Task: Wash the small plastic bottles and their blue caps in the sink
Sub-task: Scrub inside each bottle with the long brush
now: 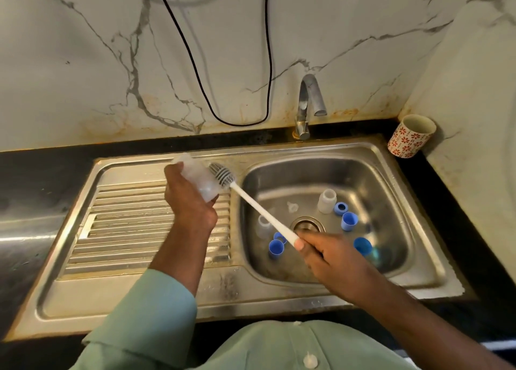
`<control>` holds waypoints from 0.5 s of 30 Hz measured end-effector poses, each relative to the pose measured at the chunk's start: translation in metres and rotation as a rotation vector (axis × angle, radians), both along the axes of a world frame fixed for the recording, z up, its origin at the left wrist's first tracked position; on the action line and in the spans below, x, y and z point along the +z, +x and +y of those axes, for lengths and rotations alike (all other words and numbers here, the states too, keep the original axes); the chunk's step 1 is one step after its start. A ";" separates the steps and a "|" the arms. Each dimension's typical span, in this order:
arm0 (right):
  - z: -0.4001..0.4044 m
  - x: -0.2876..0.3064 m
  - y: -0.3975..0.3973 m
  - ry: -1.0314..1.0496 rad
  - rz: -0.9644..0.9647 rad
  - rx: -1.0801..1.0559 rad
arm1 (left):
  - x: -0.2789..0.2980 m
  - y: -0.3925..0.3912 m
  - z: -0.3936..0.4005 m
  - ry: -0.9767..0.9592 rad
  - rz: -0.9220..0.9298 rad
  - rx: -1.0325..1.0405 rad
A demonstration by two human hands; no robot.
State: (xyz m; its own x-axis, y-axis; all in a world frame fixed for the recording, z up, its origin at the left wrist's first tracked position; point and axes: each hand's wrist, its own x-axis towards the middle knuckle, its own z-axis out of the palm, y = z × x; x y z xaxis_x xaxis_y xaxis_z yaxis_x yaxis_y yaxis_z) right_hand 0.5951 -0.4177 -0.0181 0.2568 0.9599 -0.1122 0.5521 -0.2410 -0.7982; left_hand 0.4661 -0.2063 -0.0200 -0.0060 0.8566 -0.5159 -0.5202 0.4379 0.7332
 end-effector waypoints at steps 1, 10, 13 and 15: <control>0.001 0.000 0.001 -0.011 0.002 0.001 | -0.002 0.000 -0.003 0.020 0.010 -0.030; 0.021 0.009 0.005 -0.044 -0.053 0.041 | 0.010 -0.008 0.005 0.096 0.102 0.032; 0.035 0.005 0.003 -0.016 -0.035 -0.030 | 0.007 0.007 -0.010 0.045 0.084 -0.131; 0.040 0.002 0.001 -0.017 -0.078 -0.025 | 0.008 0.008 -0.007 -0.005 0.026 -0.110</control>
